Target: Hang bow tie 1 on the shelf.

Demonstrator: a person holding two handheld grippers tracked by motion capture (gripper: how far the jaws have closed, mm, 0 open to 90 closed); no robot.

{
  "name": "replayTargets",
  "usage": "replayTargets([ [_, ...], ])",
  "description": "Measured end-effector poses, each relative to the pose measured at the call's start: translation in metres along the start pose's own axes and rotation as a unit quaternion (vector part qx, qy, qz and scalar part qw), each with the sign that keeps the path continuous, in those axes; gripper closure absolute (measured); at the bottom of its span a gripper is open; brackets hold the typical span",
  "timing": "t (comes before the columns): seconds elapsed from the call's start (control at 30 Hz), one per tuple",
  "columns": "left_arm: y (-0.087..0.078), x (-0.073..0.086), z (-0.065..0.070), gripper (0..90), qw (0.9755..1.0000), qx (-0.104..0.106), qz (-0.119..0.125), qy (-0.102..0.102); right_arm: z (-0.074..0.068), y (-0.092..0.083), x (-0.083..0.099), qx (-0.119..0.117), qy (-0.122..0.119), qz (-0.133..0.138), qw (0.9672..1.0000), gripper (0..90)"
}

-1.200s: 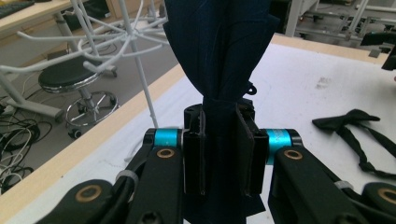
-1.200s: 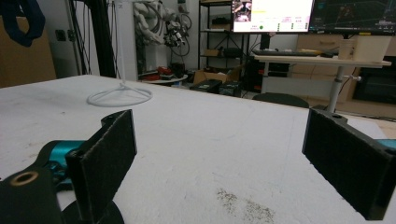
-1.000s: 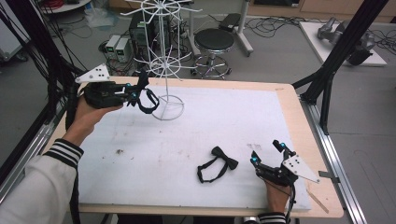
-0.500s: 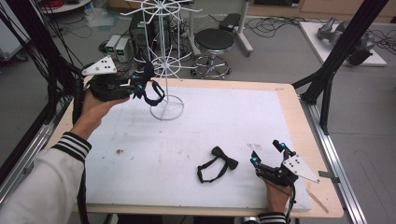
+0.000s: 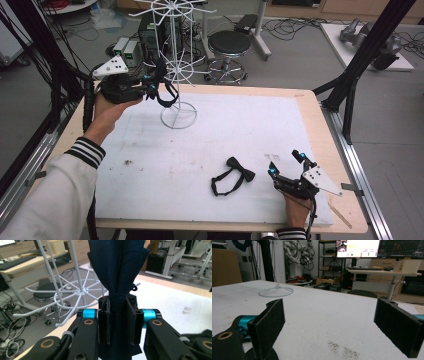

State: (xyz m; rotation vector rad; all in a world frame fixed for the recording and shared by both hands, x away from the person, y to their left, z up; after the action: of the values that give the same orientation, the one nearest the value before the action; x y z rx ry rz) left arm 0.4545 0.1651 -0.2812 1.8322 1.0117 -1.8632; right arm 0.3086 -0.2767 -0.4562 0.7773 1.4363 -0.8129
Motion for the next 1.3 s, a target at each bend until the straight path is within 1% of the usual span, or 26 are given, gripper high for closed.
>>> replayTargets([
  [0.2,0.006,0.002,-0.002,74.9,1.0,-0.003,-0.003,-0.004,0.0,0.0,0.0,0.0,0.0,0.0,1.0,9.3],
  [0.43,0.013,0.006,-0.003,74.9,0.9999,-0.01,-0.014,-0.001,0.0,0.0,0.0,0.0,0.0,0.0,1.0,9.3],
  [0.53,0.016,0.007,-0.002,74.9,0.9998,-0.013,-0.013,-0.01,0.0,0.0,0.0,0.0,0.0,-0.001,1.0,9.3],
  [0.57,0.017,0.008,-0.003,74.9,0.9998,-0.013,-0.016,-0.006,0.0,0.0,0.0,0.0,0.0,-0.001,1.0,9.3],
  [0.63,0.019,0.009,-0.002,74.8,0.9997,-0.013,-0.016,-0.011,0.0,0.0,0.0,0.0,0.001,-0.001,1.0,9.3],
  [0.7,0.021,0.011,-0.001,74.9,0.9997,-0.014,-0.019,-0.011,0.0,-0.001,0.0,0.0,0.001,-0.001,1.0,9.3],
  [0.83,0.023,0.013,-0.001,74.9,0.9996,-0.016,-0.017,-0.015,0.0,-0.001,0.0,0.0,0.001,-0.001,1.0,9.3],
  [0.93,0.023,0.013,-0.002,74.9,0.9996,-0.017,-0.018,-0.013,0.0,0.0,0.0,0.0,0.001,-0.001,1.0,9.3],
  [1.2,0.025,0.017,-0.004,74.8,0.9991,-0.024,-0.032,-0.015,0.0,0.0,0.0,0.0,-0.001,-0.001,1.0,9.3],
  [1.27,0.026,0.018,-0.004,74.8,0.999,-0.024,-0.033,-0.02,0.0,0.0,0.0,0.0,-0.001,0.0,1.0,9.3],
  [1.3,0.026,0.019,-0.005,74.8,0.9989,-0.025,-0.036,-0.018,0.0,0.0,0.0,0.0,-0.001,-0.001,1.0,9.3],
])
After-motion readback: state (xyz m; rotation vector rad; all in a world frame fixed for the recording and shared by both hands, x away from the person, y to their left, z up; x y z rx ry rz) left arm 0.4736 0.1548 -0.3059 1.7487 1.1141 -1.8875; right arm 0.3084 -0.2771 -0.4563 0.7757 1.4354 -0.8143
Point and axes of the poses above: each handheld gripper's, and its own axes: y roughly forward along the jaws, x roughly out of its underside, z roughly to its right, the point moved 6 cm from there along y, roughly forward along the jaws, and after that the axes turned 5 degrees about -x, right-handed, at the moved point
